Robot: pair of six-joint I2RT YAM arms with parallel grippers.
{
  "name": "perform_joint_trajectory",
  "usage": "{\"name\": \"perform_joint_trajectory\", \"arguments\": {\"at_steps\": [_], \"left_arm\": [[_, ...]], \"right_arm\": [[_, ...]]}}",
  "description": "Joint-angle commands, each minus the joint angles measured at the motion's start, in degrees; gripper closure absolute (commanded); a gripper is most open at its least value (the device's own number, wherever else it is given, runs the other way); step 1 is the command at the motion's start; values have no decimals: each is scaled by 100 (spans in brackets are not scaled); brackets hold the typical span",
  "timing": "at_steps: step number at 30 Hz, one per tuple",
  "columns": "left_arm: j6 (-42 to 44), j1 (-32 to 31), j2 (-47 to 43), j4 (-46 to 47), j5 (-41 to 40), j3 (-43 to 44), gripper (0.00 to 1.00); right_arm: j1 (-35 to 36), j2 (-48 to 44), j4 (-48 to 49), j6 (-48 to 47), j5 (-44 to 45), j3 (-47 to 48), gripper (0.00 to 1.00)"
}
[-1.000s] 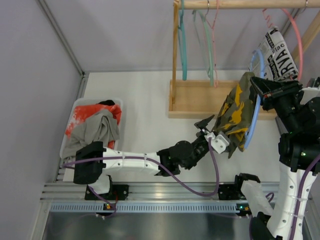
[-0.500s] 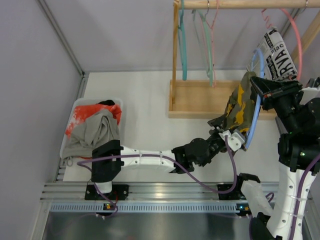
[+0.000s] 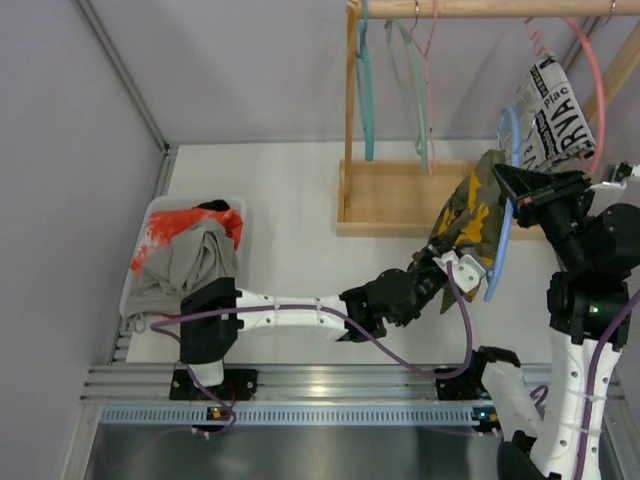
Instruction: Remove the trousers from the hanger
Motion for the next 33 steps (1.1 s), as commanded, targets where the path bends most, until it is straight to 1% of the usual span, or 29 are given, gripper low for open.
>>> {"name": "perform_joint_trajectory", "arguments": {"at_steps": [1, 6, 10, 16, 20, 27, 33], "left_arm": [[109, 77, -732, 519, -96, 354, 100], [-136, 77, -1189, -78, 176, 705, 100], [-260, 77, -1295, -422, 309, 1013, 100], [-31, 77, -1120, -431, 405, 1619, 100], [39, 68, -1006, -431, 537, 2040, 100], [250, 77, -847, -431, 537, 2560, 100], [461, 77, -856, -422, 572, 2885, 100]], "right_arm": [[-7, -218, 876, -378, -374, -318, 100], [-7, -332, 895, -940, -322, -1100, 100], [-16, -438, 948, -1390, -278, -1767, 100], [-16, -570, 895, -2163, -68, -2313, 100], [-16, -728, 833, -2673, 12, -2849, 100], [-25, -931, 754, -3726, 258, -3623, 100], [-104, -746, 1000, -3869, 189, -3870, 100]]}}
